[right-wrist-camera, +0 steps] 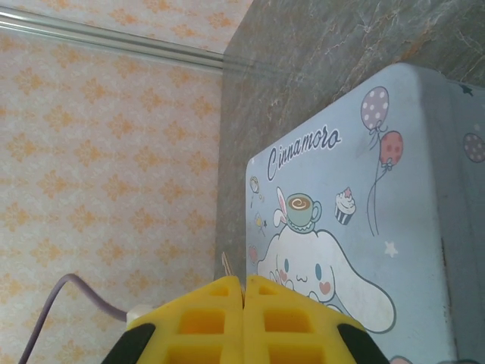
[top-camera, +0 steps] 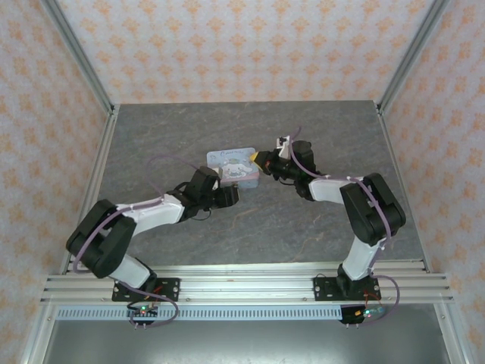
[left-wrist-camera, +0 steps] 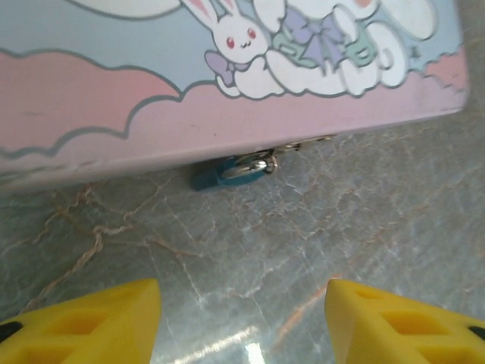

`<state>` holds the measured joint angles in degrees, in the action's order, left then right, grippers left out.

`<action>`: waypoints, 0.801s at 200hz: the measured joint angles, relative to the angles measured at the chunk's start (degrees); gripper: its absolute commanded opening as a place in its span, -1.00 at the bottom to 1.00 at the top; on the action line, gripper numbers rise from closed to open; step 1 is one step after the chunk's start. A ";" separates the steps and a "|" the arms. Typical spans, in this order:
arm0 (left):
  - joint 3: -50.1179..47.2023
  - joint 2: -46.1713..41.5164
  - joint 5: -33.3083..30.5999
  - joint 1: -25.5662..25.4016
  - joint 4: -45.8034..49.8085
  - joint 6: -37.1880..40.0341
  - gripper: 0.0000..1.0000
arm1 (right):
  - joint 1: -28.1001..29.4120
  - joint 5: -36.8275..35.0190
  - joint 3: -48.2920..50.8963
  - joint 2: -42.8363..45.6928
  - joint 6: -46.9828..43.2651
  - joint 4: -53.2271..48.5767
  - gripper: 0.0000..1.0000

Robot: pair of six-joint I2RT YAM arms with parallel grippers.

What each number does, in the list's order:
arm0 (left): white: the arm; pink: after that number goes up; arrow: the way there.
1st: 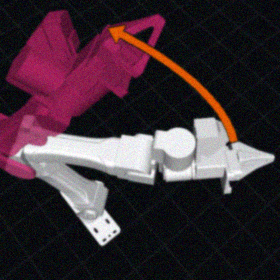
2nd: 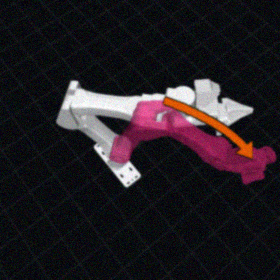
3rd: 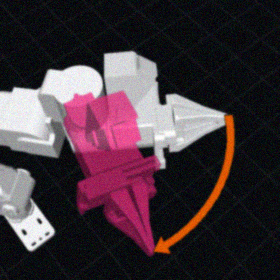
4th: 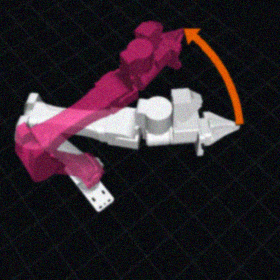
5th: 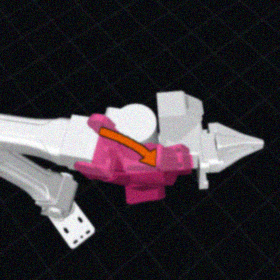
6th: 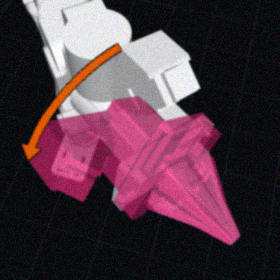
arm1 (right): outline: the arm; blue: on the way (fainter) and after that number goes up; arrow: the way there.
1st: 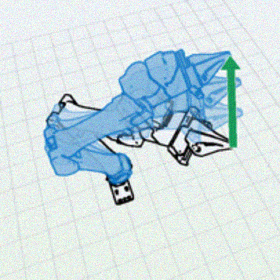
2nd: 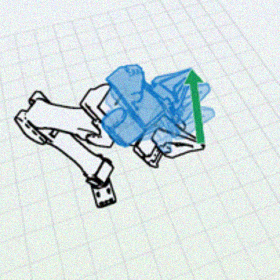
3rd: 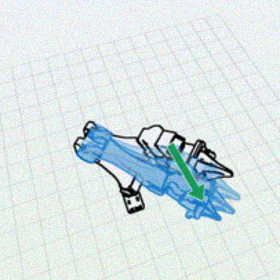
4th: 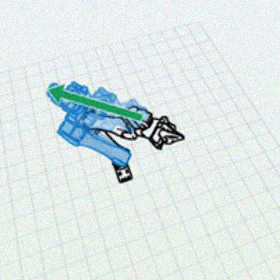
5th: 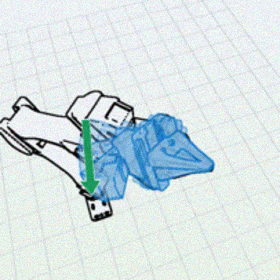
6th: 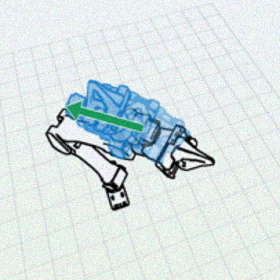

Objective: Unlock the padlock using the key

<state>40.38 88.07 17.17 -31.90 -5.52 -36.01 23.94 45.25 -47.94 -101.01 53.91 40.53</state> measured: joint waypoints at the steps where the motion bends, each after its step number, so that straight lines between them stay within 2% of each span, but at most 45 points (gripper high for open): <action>1: 0.09 0.31 -0.02 0.00 -0.24 0.17 0.18 | 0.00 -0.02 0.04 -0.02 0.04 0.04 -1.00; 80: 3.10 8.07 -3.30 0.00 -6.95 6.56 0.07 | 0.00 -0.28 2.38 0.00 1.18 3.26 -1.00; 160: 3.10 12.83 -6.54 0.00 -12.66 7.87 -0.03 | -1.01 -0.28 2.78 0.00 1.14 2.91 -1.00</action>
<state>43.48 100.90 10.63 -31.90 -18.17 -28.14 22.94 44.97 -45.17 -101.01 55.05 43.44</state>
